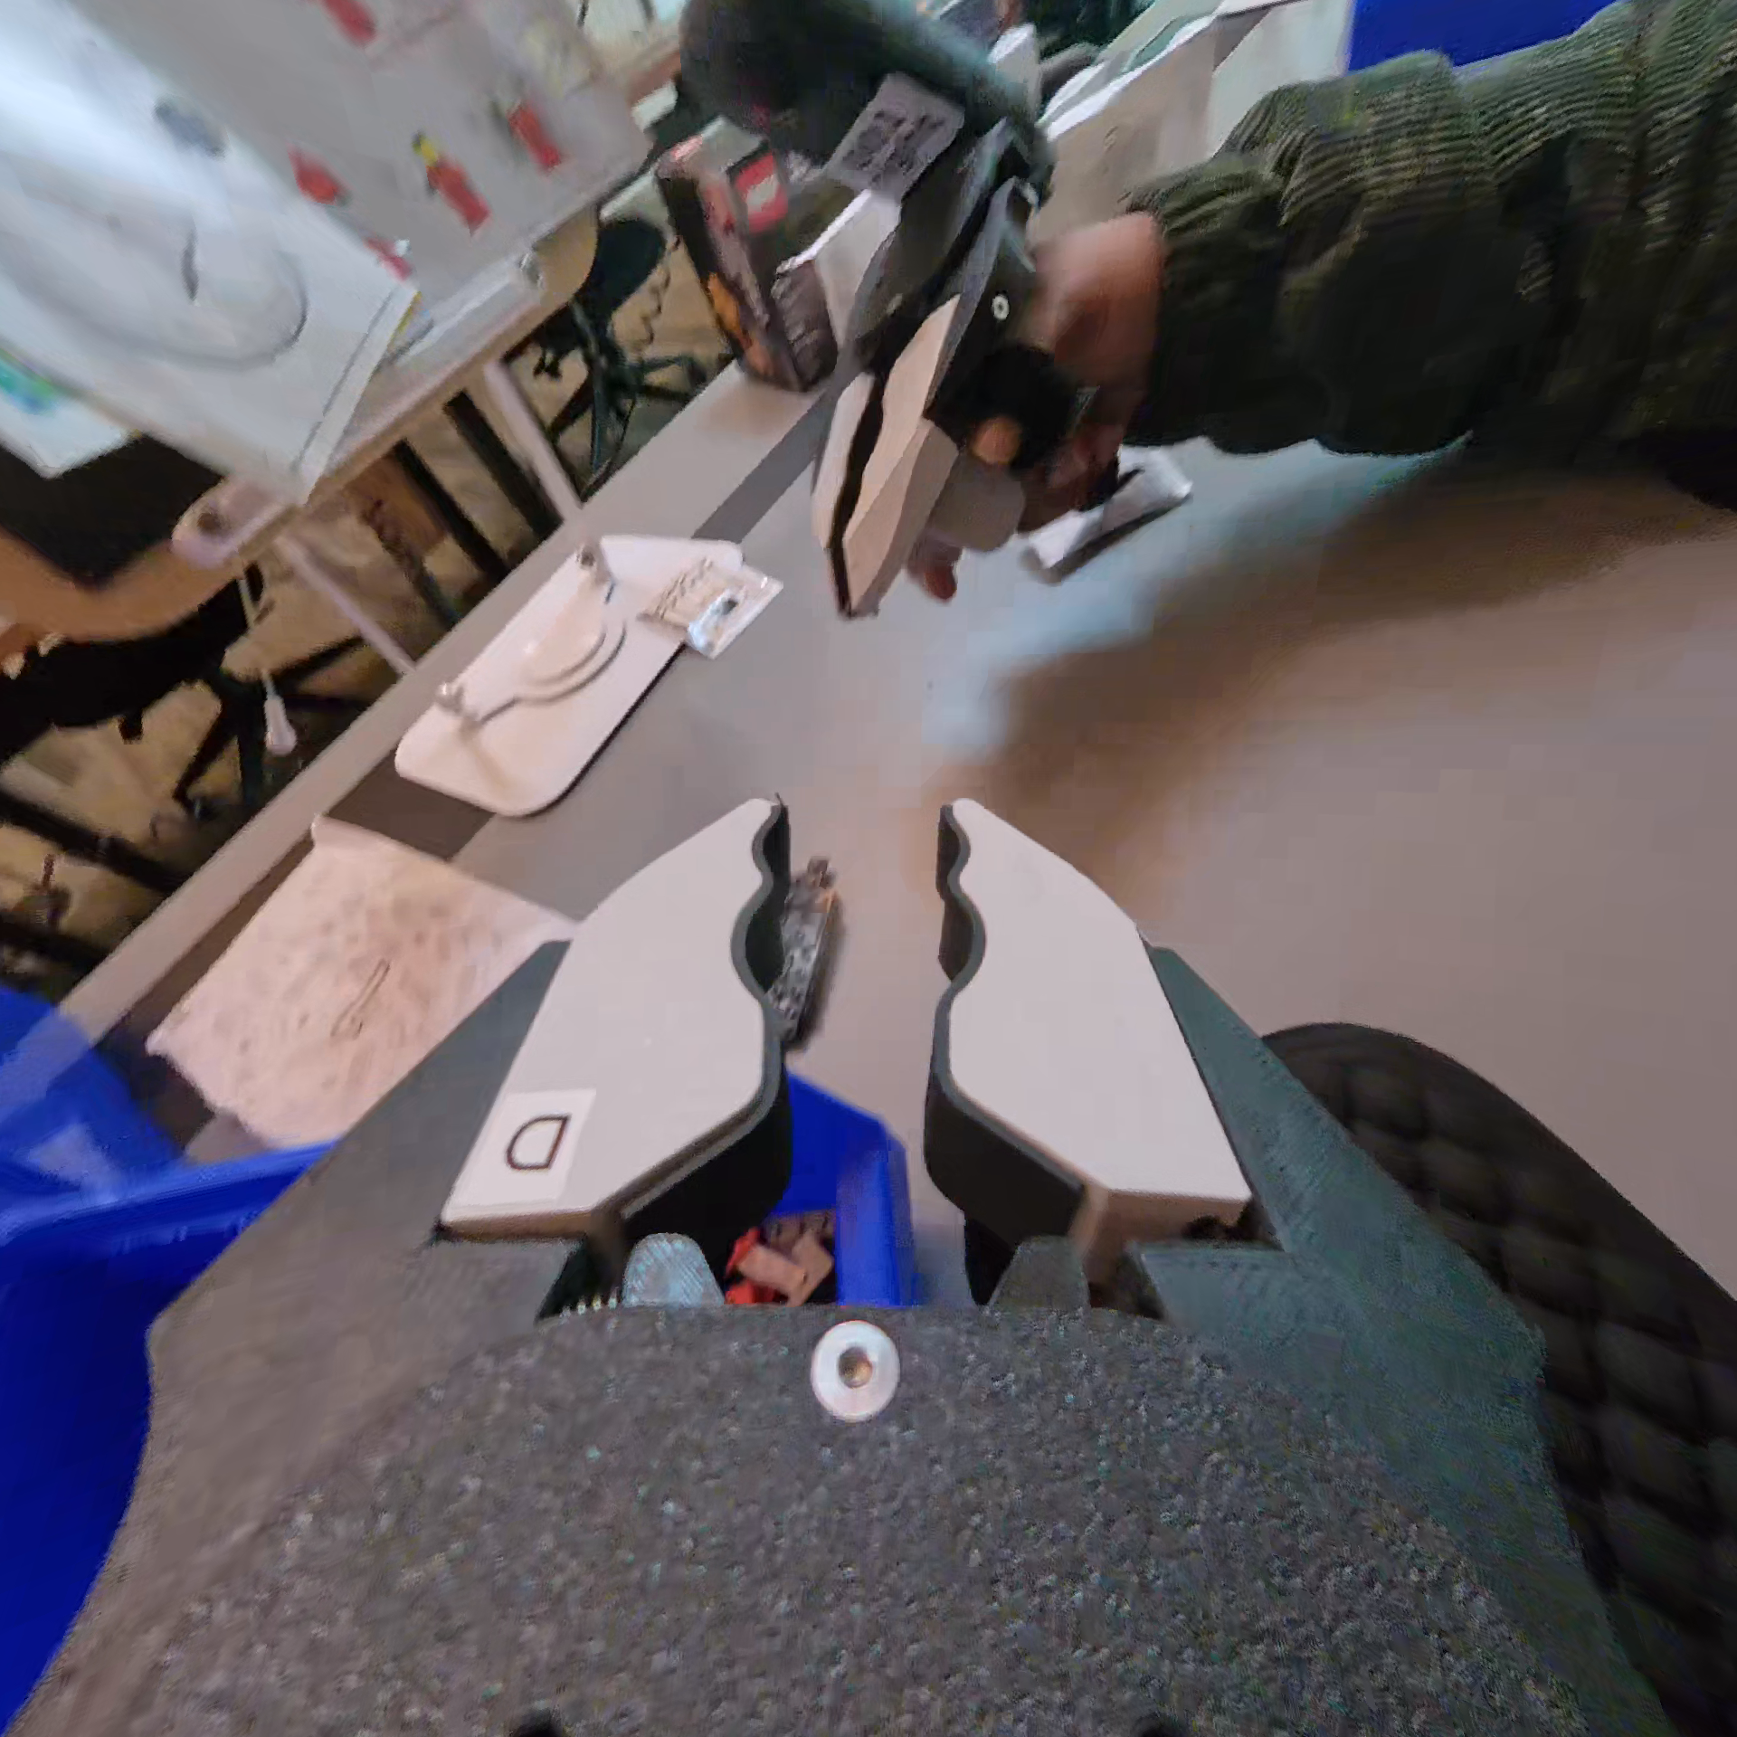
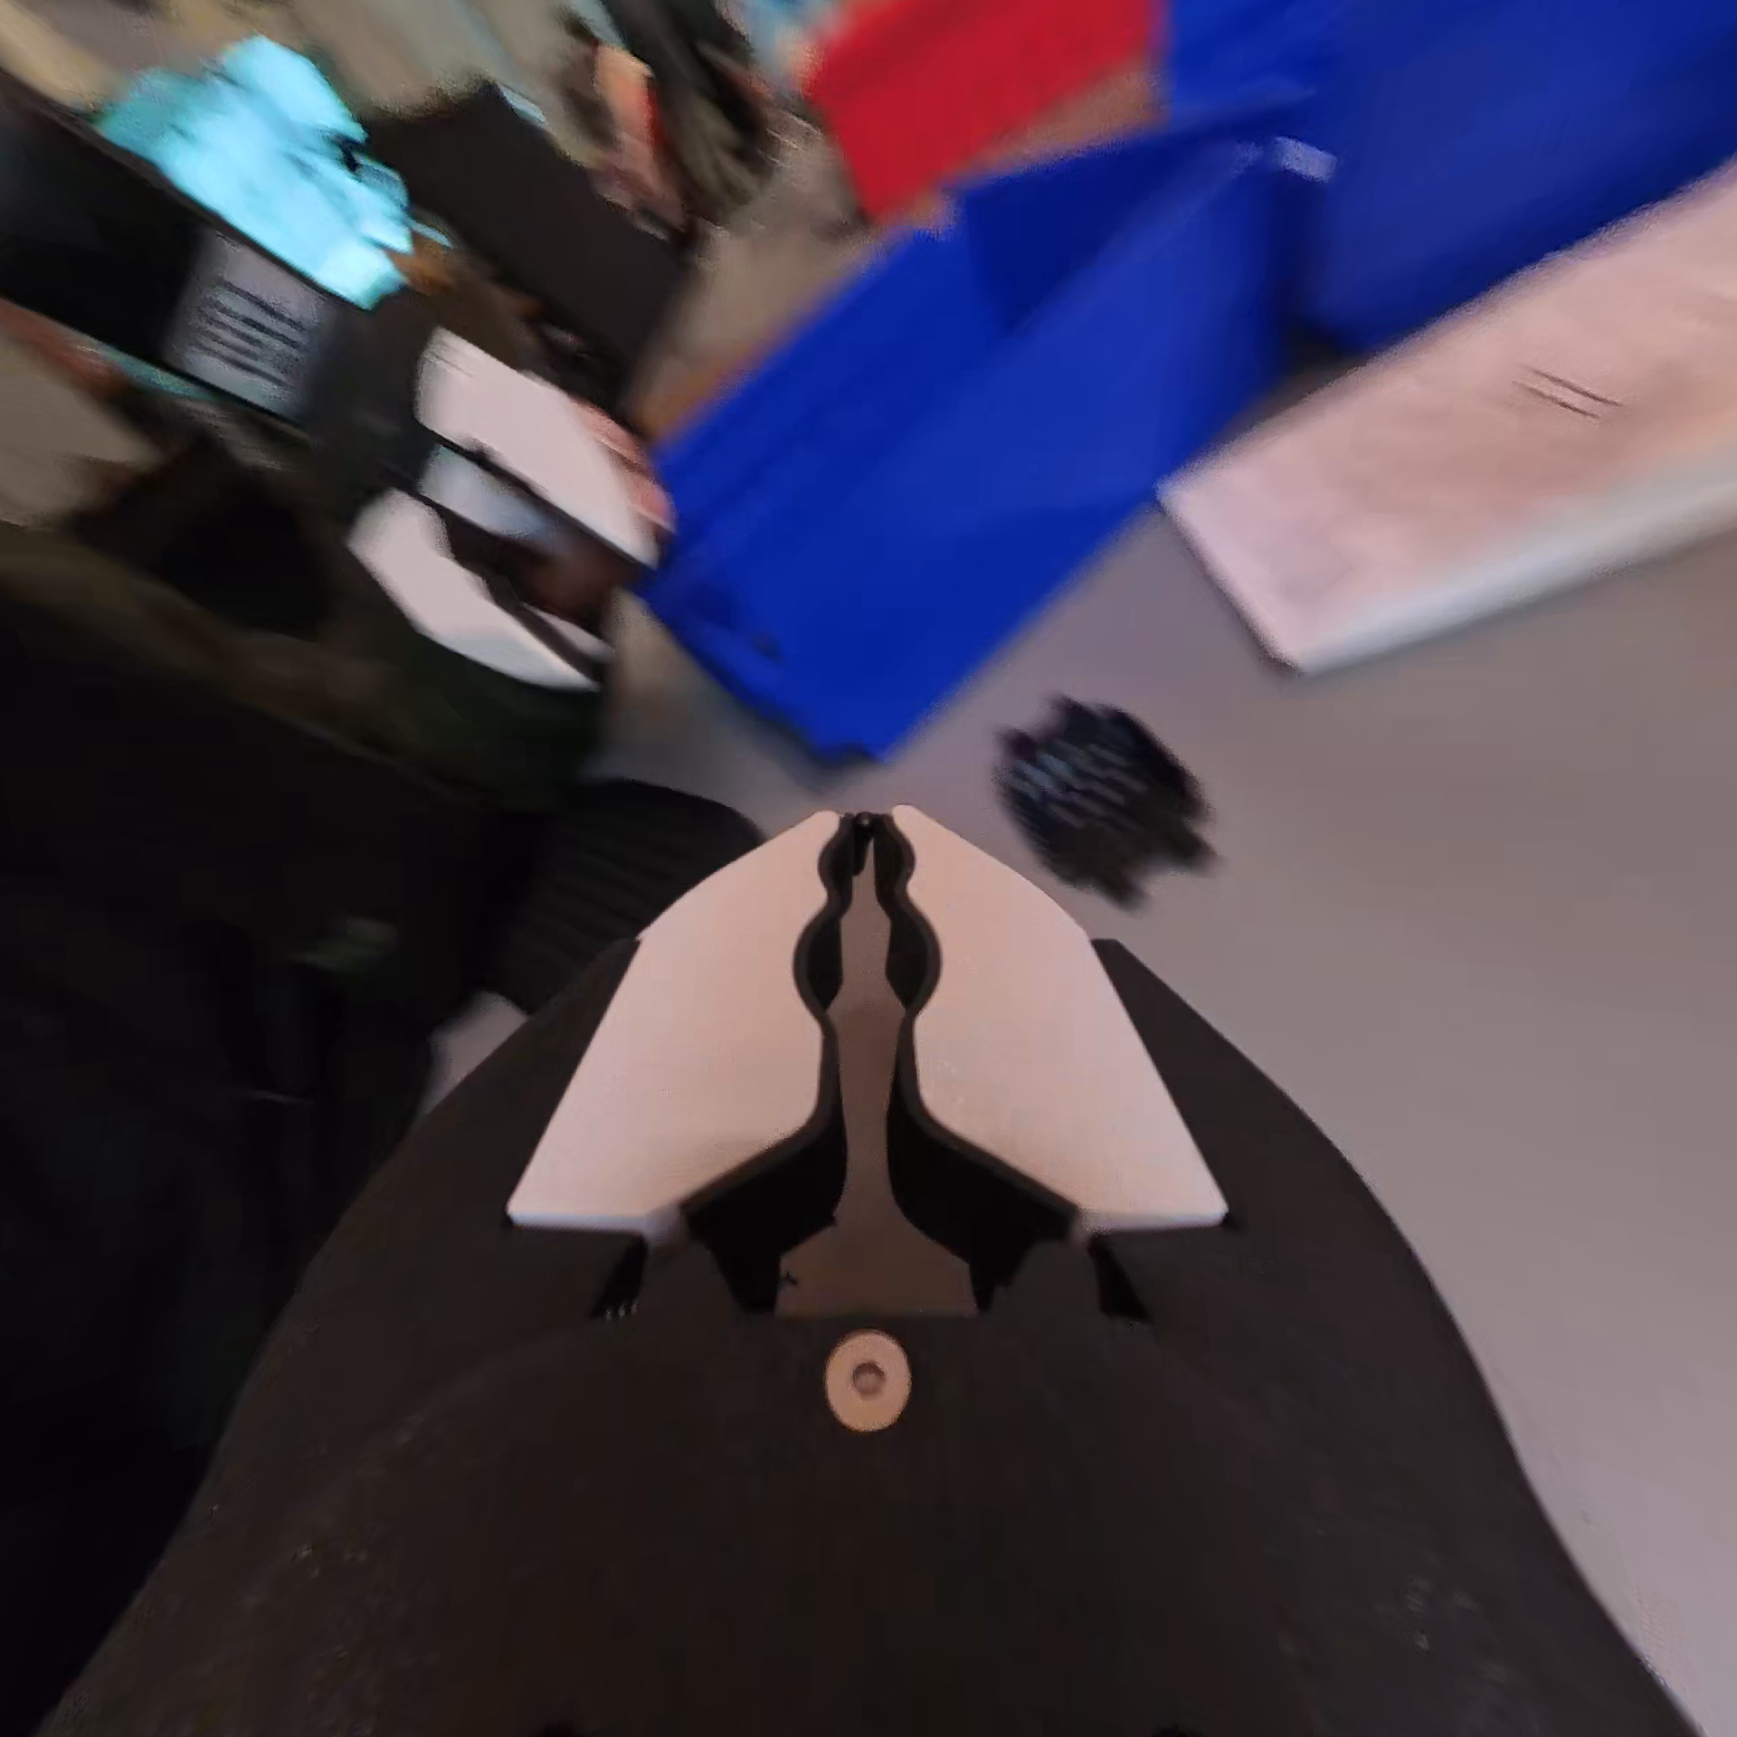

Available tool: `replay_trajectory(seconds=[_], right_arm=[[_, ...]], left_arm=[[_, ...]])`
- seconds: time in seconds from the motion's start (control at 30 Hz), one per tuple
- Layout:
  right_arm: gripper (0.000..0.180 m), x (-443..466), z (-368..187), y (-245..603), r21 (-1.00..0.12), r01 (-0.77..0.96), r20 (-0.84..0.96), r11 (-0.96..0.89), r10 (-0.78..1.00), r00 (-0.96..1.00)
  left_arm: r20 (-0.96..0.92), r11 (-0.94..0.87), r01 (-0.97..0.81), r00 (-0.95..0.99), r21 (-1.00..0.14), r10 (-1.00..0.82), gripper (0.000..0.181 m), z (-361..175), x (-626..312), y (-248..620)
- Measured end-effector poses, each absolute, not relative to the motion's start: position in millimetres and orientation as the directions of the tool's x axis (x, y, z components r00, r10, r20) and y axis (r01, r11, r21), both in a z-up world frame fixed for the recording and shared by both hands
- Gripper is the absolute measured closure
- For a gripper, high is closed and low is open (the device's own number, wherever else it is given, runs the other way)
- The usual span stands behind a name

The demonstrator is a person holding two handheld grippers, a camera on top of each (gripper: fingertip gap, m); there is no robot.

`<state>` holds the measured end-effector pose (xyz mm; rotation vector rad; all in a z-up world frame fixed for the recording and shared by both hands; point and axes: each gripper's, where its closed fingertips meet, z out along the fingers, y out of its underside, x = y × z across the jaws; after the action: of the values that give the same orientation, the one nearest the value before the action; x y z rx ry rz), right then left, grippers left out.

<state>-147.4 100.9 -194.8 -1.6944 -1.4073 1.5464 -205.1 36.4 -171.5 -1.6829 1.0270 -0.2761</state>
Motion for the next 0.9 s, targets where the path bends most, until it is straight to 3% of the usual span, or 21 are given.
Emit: replay_trajectory(seconds=[0.17, 0.37, 0.5, 0.57, 0.67, 0.77, 0.9], right_arm=[[0.175, -184.2, -148.8, 26.5, -0.821, 0.279, -0.572, -0.499, 0.723, -0.387], [0.176, -190.1, -144.1, 15.6, -0.751, 0.273, -0.655, -0.601, 0.630, -0.416], [0.169, -186.4, -146.0, 32.2, -0.768, 0.252, -0.639, -0.589, 0.672, -0.374], [0.164, -174.2, -151.5, 72.1, -0.828, 0.220, -0.558, -0.515, 0.796, -0.237], [0.164, -127.6, -187.3, 167.7, -0.904, 0.323, -0.225, -0.279, 0.955, 0.194], [0.161, -64.3, -234.3, 233.6, -0.809, 0.517, -0.028, -0.281, 0.896, 0.443], [0.159, -27.6, -283.5, 257.9, -0.704, 0.603, -0.013, -0.376, 0.855, 0.518]], left_arm=[[-0.469, 0.143, -0.530, 0.555, -0.836, -0.687, 0.157, -158.3, -178.7, 29.3], [-0.541, 0.216, -0.548, 0.545, -0.808, -0.641, 0.168, -149.1, -174.1, 23.9], [-0.568, 0.201, -0.589, 0.543, -0.782, -0.619, 0.169, -153.7, -181.0, 27.8], [-0.540, 0.123, -0.605, 0.579, -0.787, -0.611, 0.169, -156.8, -201.6, 34.8], [-0.401, -0.148, -0.593, 0.687, -0.792, -0.606, 0.169, -176.7, -254.0, 48.1], [-0.191, -0.391, -0.490, 0.779, -0.779, -0.597, 0.165, -200.6, -288.3, 48.0], [-0.167, -0.466, -0.464, 0.821, -0.754, -0.546, 0.144, -211.9, -309.7, 52.5]])
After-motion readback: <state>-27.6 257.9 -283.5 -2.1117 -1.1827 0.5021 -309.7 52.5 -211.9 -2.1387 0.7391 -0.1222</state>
